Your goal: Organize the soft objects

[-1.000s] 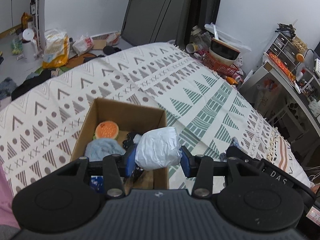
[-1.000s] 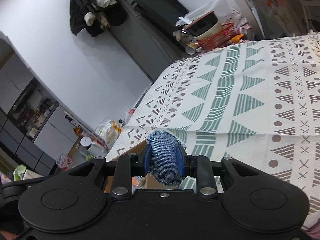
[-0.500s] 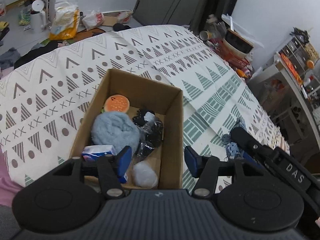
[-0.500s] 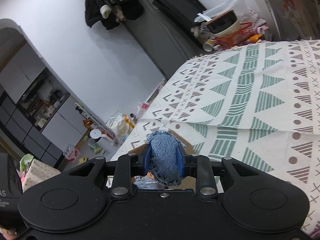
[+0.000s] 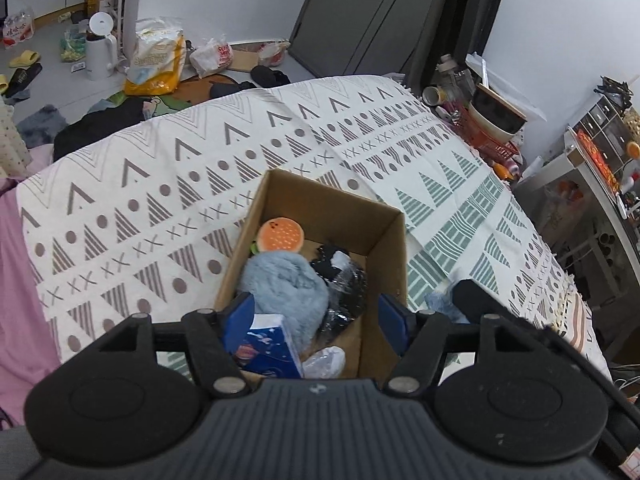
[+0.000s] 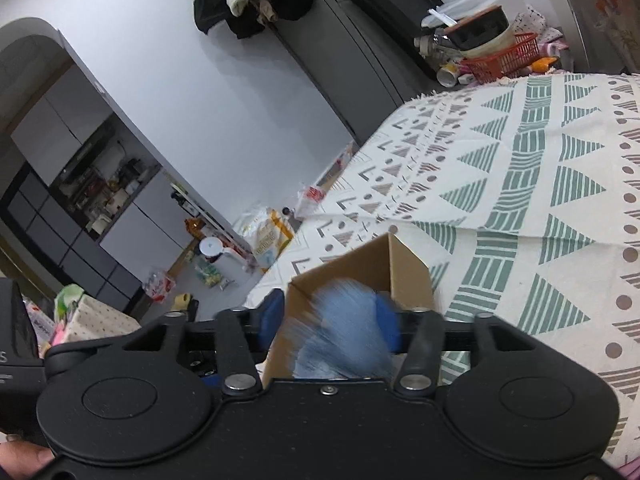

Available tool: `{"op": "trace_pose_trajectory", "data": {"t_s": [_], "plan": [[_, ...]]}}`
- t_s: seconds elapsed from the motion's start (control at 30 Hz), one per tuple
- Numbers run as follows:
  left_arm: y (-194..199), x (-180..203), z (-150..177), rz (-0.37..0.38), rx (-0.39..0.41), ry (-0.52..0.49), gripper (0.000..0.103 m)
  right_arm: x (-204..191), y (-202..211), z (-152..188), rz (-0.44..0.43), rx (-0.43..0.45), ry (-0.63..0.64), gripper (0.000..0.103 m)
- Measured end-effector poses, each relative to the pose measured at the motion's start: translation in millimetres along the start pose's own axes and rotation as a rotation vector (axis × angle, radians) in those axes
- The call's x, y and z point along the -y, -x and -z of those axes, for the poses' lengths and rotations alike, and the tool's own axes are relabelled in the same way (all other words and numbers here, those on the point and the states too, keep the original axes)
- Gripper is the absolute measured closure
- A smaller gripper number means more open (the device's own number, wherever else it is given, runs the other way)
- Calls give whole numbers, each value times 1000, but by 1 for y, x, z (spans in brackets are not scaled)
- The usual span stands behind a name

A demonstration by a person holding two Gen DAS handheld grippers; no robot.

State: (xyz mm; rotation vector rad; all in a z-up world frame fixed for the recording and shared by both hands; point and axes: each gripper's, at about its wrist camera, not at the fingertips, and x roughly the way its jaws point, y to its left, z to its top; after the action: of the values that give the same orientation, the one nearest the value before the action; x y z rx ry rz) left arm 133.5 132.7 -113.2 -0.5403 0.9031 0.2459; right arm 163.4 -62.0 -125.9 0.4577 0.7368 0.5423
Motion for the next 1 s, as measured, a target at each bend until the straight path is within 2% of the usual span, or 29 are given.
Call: {"op": "trace_pose_trajectory", "data": {"t_s": [0.13,0.2,0.4,0.43,0.5,0.67,0.87,1.0], "plan": [[9,-4,-3,-21,17,1,34,-4,8,-3,3,11,14,45],[15,-4,-4,-35,36,-4,30,-6,12,-3,19,22,25,40],[33,-2,-1,-42,71,-24,27,-10,22,-1,37,28,45,38],[36,-2,0,-43,73,-25,27,-12,25,-1,41,28,49,37],[41,-1,1,-45,74,-31,27,-14,30,-2,55,30,55,20],[54,6,7,-66,78,-62,21,-14,44,-4,67,18,43,16],[72,13,14,-70,106,-104,16,-15,67,-9,108,7,58,2],[84,17,20,-71,116,-127,14,-17,87,-13,119,24,67,0]]}}
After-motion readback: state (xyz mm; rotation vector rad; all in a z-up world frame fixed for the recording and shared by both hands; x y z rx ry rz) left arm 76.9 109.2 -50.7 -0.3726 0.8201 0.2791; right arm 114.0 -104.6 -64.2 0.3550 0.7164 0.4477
